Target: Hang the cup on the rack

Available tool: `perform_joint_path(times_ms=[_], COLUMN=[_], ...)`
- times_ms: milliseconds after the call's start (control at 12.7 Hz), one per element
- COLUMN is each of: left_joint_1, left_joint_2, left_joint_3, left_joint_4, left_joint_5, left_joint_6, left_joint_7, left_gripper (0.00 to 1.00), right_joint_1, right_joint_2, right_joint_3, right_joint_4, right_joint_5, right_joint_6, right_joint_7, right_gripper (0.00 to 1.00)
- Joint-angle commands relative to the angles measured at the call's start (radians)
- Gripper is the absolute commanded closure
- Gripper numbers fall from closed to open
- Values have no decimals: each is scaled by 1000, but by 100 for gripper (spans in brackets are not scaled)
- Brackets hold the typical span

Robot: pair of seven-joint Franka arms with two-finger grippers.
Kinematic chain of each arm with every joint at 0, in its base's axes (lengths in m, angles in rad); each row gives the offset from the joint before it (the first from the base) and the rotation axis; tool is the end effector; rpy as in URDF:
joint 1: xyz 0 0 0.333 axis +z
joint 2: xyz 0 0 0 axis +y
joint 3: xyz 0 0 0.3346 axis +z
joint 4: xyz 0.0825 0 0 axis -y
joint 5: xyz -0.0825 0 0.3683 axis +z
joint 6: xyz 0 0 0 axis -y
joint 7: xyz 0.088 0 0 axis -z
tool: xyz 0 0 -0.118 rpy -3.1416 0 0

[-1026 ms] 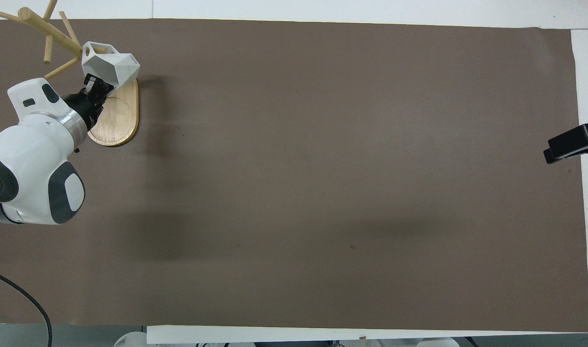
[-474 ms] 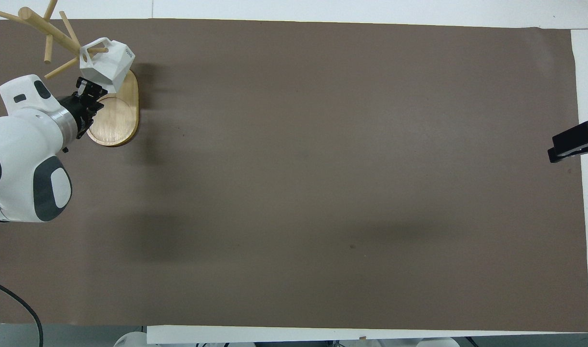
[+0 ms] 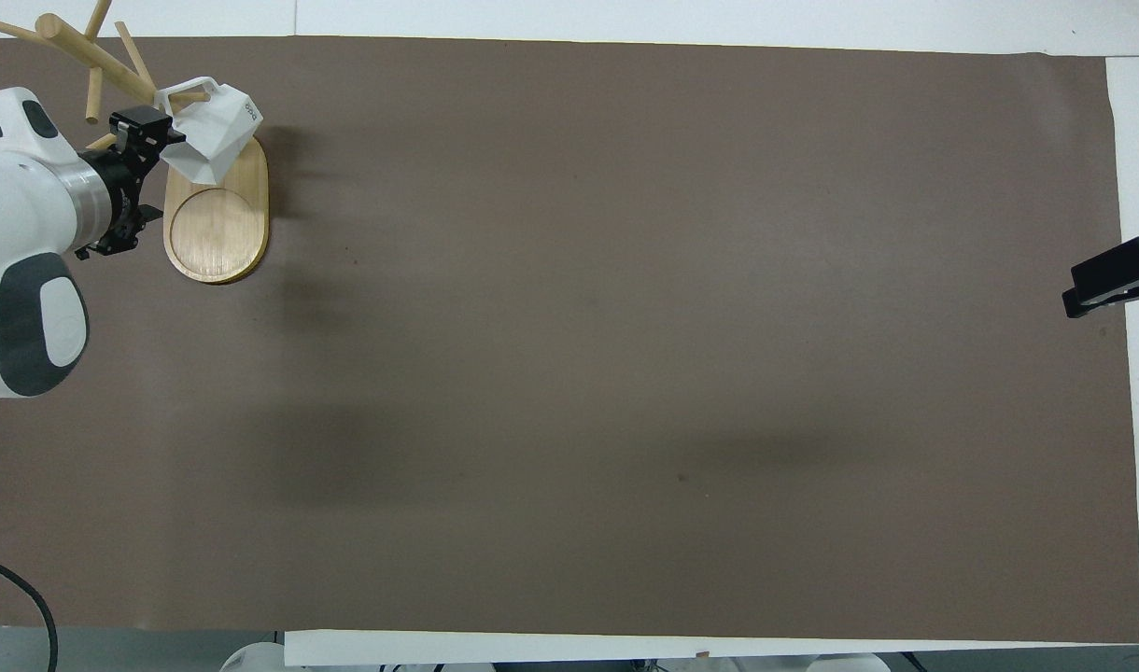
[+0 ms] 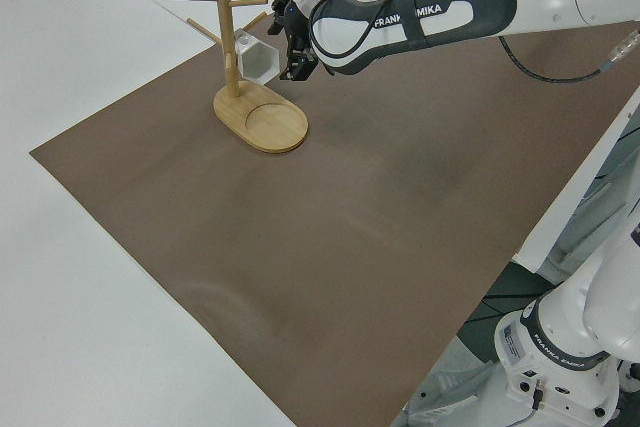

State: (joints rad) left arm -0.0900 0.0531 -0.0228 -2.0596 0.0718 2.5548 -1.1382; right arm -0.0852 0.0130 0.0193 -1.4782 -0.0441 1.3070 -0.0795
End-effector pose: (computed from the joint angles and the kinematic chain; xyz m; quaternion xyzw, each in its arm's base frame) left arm 0.5845 -0.0666 0.4745 0.8618 0.4568 0.1925 0.1078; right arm 0.5108 -0.0398 0.6460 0.9955 0.0030 -0.0933 0.0149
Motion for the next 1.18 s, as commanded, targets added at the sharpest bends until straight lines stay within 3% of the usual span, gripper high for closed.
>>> perform_joint_path(times_ms=[0, 395, 632, 789, 1105], left_joint_1=[6, 18, 32, 59, 58], left_joint_2=[-70, -56, 16, 25, 30], left_joint_3=[-5, 1, 7, 4, 3], left_joint_4=[94, 421, 611, 630, 644], left_joint_5=[19, 11, -19, -23, -60], left_joint_6=[-291, -825, -1094, -1153, -1163], left_joint_7=[175, 594, 947, 1136, 1209], left_gripper=[0, 0, 0, 0, 0], right_joint_1=[-8, -8, -8, -7, -7], right_joint_2=[-15, -15, -13, -13, -13], right_joint_3=[7, 5, 8, 8, 8], right_joint_4=[-17, -17, -17, -17, -17], right_joint_5=[-20, -25, -25, -25, -22], right_joint_6=[-5, 0, 3, 3, 3], right_joint_7=[10, 9, 6, 6, 0], right_gripper=[0, 0, 0, 0, 0])
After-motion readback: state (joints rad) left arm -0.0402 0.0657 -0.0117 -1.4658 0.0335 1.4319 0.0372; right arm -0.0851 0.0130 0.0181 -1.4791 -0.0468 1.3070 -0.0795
